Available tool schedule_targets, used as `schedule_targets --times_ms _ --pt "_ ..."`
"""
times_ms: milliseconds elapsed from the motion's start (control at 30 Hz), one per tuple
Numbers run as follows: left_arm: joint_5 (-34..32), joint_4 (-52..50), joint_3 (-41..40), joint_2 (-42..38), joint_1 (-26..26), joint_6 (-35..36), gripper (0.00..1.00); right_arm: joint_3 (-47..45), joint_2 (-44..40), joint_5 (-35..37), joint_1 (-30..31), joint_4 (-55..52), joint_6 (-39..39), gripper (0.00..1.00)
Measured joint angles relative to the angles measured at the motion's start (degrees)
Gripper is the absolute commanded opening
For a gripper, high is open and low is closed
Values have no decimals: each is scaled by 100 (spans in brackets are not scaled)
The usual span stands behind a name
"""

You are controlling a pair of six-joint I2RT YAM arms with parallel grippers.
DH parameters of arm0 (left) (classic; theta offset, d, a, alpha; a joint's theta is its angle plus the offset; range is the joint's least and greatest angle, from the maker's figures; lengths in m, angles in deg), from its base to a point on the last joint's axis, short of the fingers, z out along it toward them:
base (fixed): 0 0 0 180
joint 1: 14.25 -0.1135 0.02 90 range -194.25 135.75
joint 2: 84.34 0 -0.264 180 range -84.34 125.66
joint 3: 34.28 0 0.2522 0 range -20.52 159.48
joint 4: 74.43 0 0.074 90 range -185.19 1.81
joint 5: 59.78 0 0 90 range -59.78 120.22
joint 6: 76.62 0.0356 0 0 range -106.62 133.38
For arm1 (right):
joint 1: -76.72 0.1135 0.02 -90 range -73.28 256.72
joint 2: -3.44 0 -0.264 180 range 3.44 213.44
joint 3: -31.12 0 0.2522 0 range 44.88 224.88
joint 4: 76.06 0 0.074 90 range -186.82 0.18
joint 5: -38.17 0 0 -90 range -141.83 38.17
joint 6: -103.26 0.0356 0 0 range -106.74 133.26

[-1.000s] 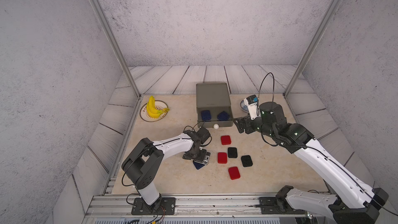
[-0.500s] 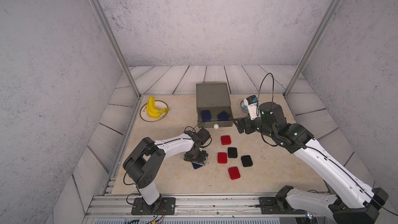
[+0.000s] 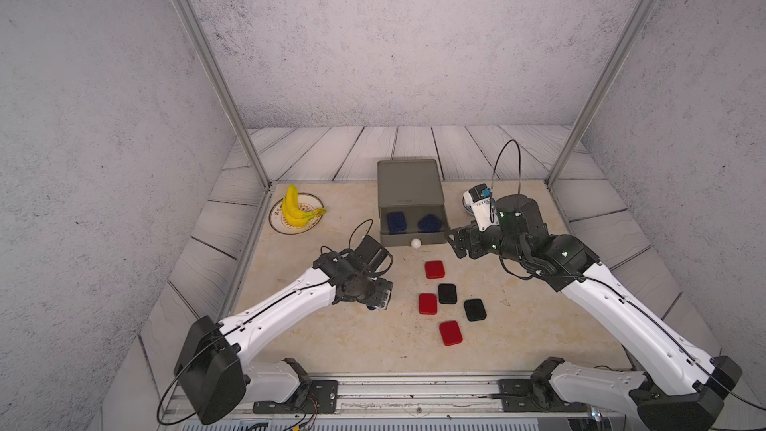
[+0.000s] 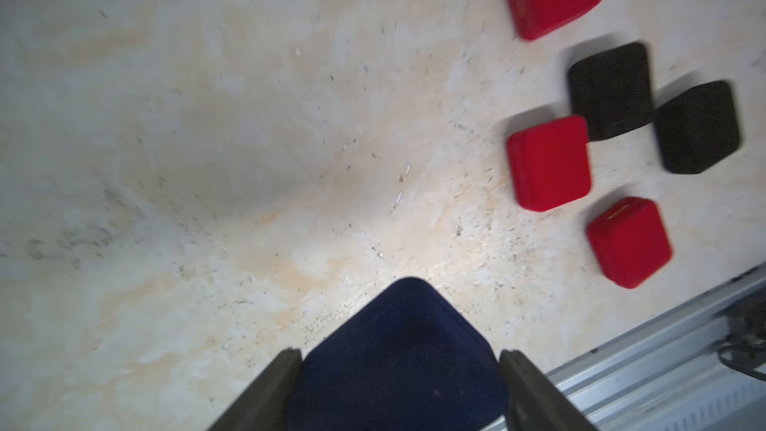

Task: Place the brooch boxes into the drawer by color
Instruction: Pick up the brooch box from the center of the board.

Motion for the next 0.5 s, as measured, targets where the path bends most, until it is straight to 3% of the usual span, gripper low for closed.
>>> schedule_targets --times_ms 200,367,500 --pt "-122 37 835 -789 -114 37 74 125 -70 -278 -101 -35 -101 85" --pt "286 267 2149 -317 -654 -503 75 -323 -470 -680 -107 321 -197 84" --pt "957 807 2673 157 -1049 -1117 75 -802 -741 -962 7 796 -133 83"
